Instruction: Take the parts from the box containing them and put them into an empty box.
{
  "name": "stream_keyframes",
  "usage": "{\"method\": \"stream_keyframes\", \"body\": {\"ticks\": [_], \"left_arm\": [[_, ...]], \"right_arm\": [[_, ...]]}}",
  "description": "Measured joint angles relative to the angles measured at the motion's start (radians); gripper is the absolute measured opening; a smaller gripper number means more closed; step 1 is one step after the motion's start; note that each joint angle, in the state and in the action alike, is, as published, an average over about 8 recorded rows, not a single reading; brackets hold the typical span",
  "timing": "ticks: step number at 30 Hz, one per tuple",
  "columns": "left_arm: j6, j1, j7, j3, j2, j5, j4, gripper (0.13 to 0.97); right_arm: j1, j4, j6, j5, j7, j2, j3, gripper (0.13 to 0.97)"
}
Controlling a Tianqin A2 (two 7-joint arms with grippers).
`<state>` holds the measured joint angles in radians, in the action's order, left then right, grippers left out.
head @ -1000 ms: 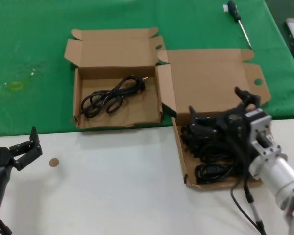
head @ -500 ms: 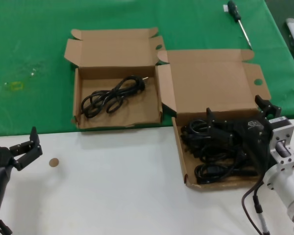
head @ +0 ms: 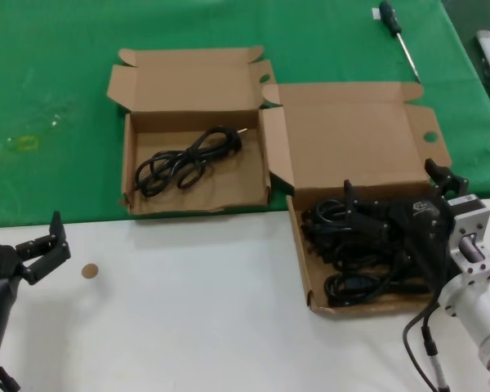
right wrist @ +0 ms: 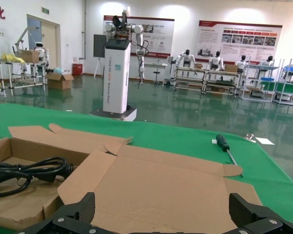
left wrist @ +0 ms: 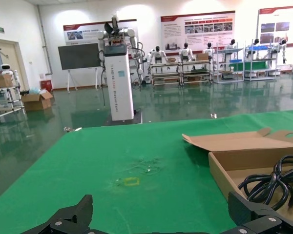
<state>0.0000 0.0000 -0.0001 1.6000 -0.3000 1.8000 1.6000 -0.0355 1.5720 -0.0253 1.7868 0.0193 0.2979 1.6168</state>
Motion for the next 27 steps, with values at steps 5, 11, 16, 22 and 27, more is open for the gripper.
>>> {"method": "stream_keyframes", "body": {"ticks": [5,11,16,22,27], "left_arm": [[0.0,0.0,0.0,0.0,0.0,0.0,0.0,0.966],[0.0,0.0,0.0,0.0,0.0,0.0,0.0,0.966],[0.0,0.0,0.0,0.0,0.0,0.0,0.0,0.966],[0.0,0.0,0.0,0.0,0.0,0.0,0.0,0.966],[0.0,0.0,0.0,0.0,0.0,0.0,0.0,0.966]], "right_arm": [[0.0,0.0,0.0,0.0,0.0,0.0,0.0,0.966],[0.0,0.0,0.0,0.0,0.0,0.0,0.0,0.966],[0.0,0.0,0.0,0.0,0.0,0.0,0.0,0.966],[0.0,0.0,0.0,0.0,0.0,0.0,0.0,0.966],[0.0,0.0,0.0,0.0,0.0,0.0,0.0,0.966]]}}
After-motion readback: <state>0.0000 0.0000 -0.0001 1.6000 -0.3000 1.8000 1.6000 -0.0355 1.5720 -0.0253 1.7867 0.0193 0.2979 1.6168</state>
